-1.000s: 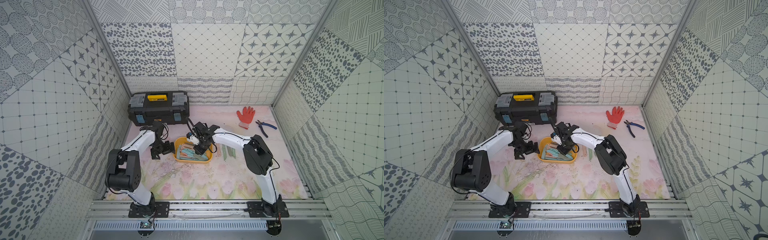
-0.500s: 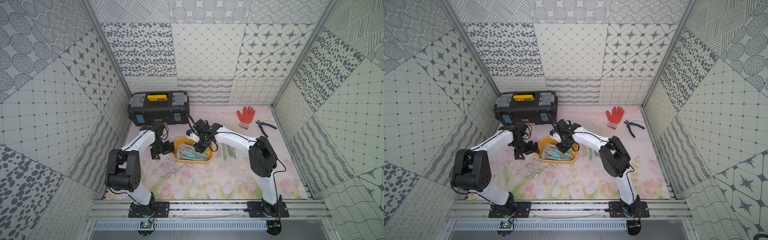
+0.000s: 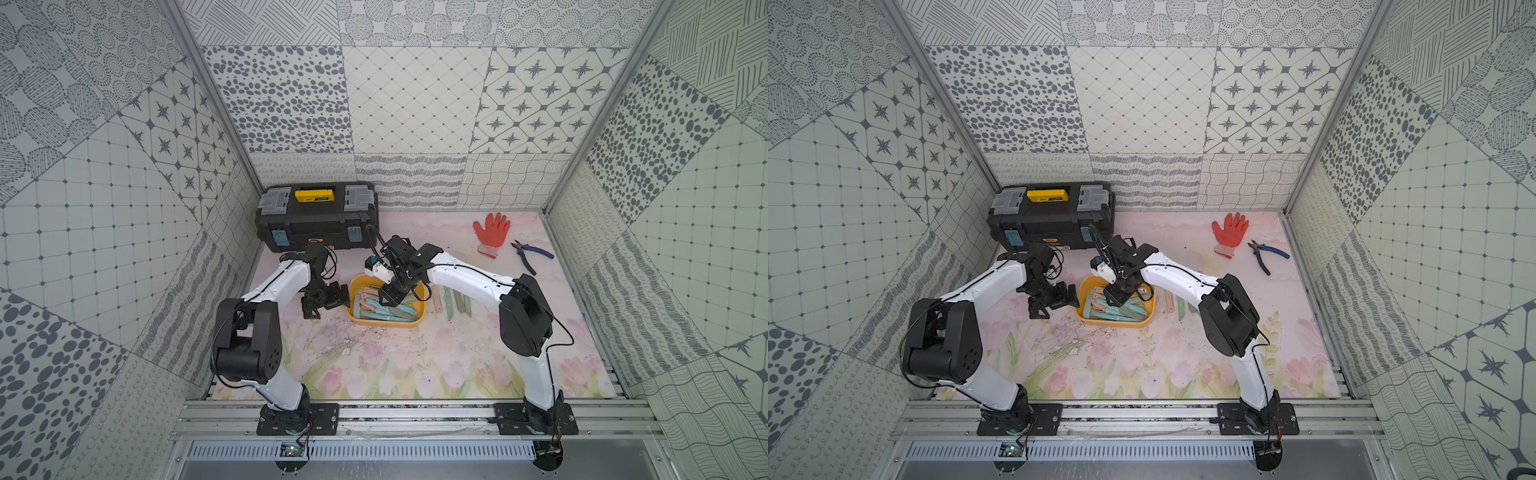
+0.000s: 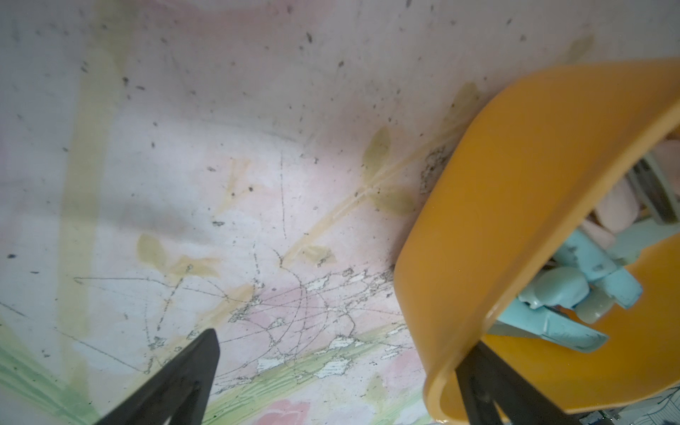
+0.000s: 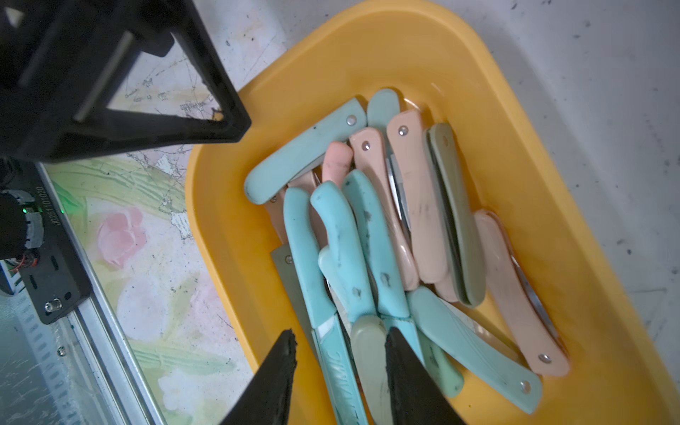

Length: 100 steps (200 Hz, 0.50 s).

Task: Take the fruit knife out of the storage box
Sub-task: Pick up the fruit knife from the storage box.

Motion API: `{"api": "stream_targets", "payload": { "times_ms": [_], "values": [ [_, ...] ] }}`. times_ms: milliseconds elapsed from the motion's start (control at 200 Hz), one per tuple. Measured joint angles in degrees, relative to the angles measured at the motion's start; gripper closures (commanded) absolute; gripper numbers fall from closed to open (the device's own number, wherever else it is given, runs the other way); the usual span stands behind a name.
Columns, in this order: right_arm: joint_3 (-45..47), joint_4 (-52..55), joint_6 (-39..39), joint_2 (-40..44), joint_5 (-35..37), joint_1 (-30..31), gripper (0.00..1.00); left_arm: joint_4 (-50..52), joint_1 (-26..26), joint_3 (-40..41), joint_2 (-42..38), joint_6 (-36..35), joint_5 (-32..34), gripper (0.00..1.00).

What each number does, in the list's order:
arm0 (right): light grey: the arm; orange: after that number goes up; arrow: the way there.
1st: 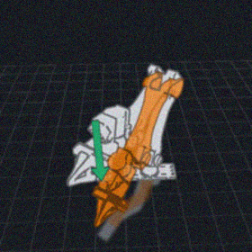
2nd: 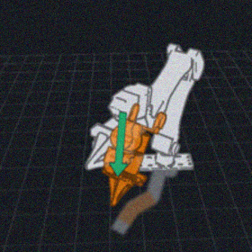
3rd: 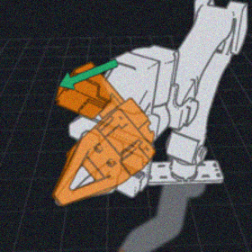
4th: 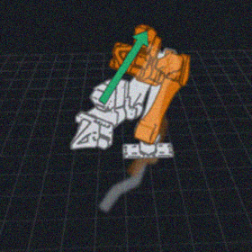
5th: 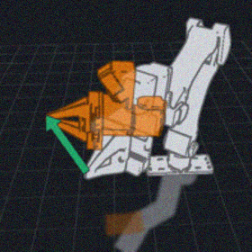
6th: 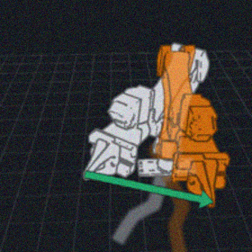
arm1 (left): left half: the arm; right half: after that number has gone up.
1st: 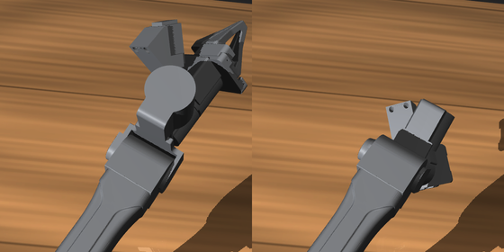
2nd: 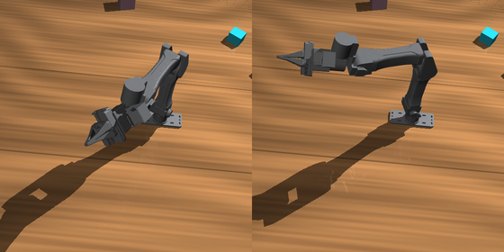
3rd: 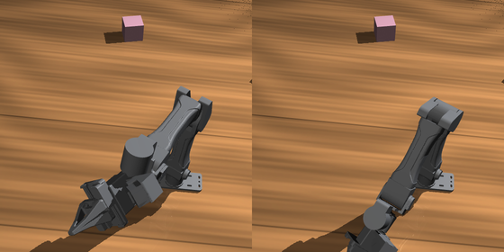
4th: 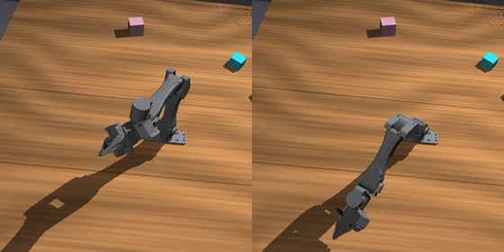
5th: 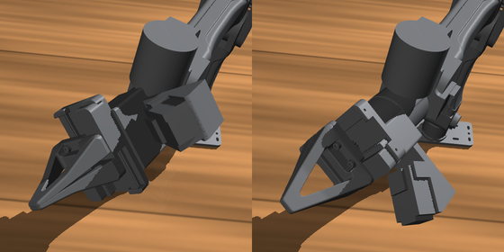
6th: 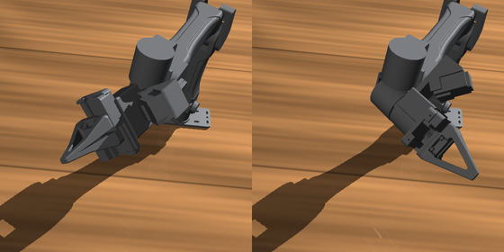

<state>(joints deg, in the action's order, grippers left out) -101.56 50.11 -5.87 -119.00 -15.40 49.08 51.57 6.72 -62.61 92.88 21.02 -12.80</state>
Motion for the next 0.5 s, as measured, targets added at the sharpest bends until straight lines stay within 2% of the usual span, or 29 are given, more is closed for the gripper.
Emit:
{"api": "stream_targets", "payload": {
  "times_ms": [500],
  "values": [
    [-3.7,3.5,-0.4,-6.6,2.9,2.0,0.55,0.0,0.0,0.0,0.0,0.0,0.0,0.02]
  ]
}}
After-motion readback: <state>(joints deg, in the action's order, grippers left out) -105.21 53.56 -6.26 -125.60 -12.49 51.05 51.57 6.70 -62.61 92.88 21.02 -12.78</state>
